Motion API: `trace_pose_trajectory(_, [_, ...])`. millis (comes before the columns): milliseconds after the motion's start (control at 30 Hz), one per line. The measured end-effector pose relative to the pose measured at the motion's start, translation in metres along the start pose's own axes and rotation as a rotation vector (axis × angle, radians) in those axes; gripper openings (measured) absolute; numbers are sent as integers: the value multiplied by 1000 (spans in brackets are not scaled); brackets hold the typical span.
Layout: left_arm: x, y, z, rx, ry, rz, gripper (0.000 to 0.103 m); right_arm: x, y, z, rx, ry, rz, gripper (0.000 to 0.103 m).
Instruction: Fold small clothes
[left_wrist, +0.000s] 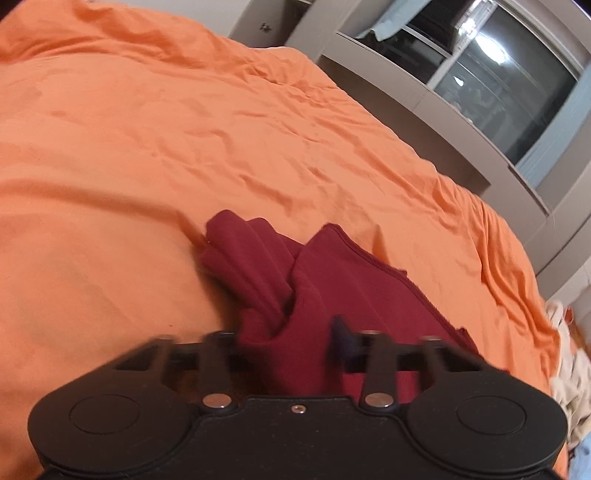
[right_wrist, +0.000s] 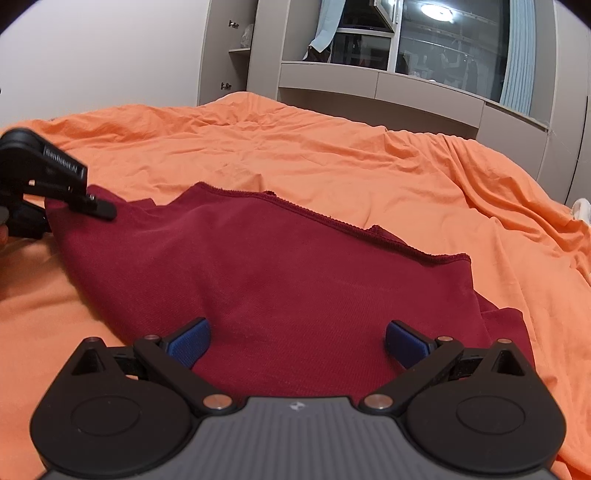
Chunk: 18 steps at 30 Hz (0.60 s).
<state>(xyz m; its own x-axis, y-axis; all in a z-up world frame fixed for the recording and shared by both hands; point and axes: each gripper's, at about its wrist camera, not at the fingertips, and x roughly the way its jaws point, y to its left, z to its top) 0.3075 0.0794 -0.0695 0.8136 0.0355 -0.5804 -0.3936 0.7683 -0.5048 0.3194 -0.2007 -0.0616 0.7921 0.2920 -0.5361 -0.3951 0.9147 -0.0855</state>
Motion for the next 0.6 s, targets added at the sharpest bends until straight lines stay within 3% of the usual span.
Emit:
trace_pose_trajectory(100, [1, -2, 5, 11, -4, -9, 19, -7, -15, 6, 69, 5, -7, 103])
trace_pose_trajectory(267, [-5, -34, 17, 164, -56, -55, 15, -27, -51, 17, 181, -45, -67, 103])
trace_pose_trajectory(467, [-19, -109, 17, 447, -100, -168, 14, -53, -111, 25, 276, -117, -231, 103])
trace_pose_trajectory(600, [-31, -165, -5, 637, -92, -278, 14, -68, -148, 19, 370, -137, -308, 103])
